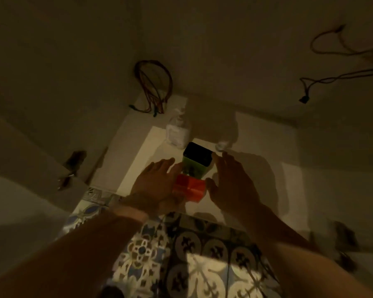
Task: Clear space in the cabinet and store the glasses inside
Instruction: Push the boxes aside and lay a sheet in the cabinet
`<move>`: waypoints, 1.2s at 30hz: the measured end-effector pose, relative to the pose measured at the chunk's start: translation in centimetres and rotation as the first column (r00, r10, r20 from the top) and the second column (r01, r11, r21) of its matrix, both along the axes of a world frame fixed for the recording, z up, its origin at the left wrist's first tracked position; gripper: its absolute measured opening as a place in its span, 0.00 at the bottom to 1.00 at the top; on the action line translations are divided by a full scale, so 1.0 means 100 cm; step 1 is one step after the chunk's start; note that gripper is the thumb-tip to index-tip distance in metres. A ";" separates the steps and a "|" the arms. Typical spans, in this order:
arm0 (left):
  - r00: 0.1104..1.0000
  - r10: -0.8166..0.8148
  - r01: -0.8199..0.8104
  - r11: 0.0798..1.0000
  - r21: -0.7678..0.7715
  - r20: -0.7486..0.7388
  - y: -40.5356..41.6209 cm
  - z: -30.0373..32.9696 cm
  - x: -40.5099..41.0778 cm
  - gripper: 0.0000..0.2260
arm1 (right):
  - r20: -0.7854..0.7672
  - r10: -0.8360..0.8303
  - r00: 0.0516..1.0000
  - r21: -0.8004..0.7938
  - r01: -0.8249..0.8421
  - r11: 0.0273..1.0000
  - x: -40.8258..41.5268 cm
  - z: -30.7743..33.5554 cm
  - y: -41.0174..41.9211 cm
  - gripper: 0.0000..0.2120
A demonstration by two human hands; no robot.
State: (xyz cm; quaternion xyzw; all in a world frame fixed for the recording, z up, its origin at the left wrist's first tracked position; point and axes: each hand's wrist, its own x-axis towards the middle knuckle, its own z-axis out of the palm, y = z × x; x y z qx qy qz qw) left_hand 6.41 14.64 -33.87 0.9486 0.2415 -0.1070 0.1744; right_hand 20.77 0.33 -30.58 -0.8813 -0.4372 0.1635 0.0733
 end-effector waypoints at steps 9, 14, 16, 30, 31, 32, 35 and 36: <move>0.953 -0.281 0.268 0.956 0.120 0.115 0.035 -0.103 0.040 0.32 | -0.003 0.014 1.000 0.089 -0.014 0.996 0.067 -0.075 0.065 0.42; 0.940 -0.287 0.291 0.957 0.006 0.186 0.058 -0.119 0.023 0.30 | 0.072 0.112 0.991 0.042 -0.115 0.992 0.078 -0.095 0.078 0.34; 0.959 -0.243 0.251 0.967 -0.035 0.148 0.079 -0.112 0.002 0.28 | 0.115 0.154 0.981 0.056 -0.161 0.985 0.078 -0.093 0.081 0.31; 0.974 -0.052 0.097 0.976 0.196 -0.222 0.177 -0.084 -0.060 0.37 | -0.042 0.253 0.966 0.328 -0.226 0.917 0.012 -0.073 0.198 0.31; 0.961 -0.059 0.129 0.960 0.250 -0.271 0.179 -0.084 -0.058 0.37 | -0.051 0.254 0.966 0.340 -0.222 0.914 0.006 -0.074 0.207 0.30; 0.951 -0.055 0.148 0.946 0.290 -0.305 0.181 -0.083 -0.059 0.36 | -0.035 0.253 0.967 0.354 -0.225 0.908 0.000 -0.076 0.216 0.28; 0.939 -0.067 0.191 0.918 0.349 -0.337 0.182 -0.084 -0.059 0.35 | -0.040 0.252 0.967 0.381 -0.218 0.898 -0.015 -0.084 0.236 0.27; 0.944 -0.061 0.181 0.917 0.356 -0.324 0.183 -0.083 -0.060 0.34 | -0.063 0.253 0.965 0.374 -0.212 0.903 -0.019 -0.087 0.242 0.27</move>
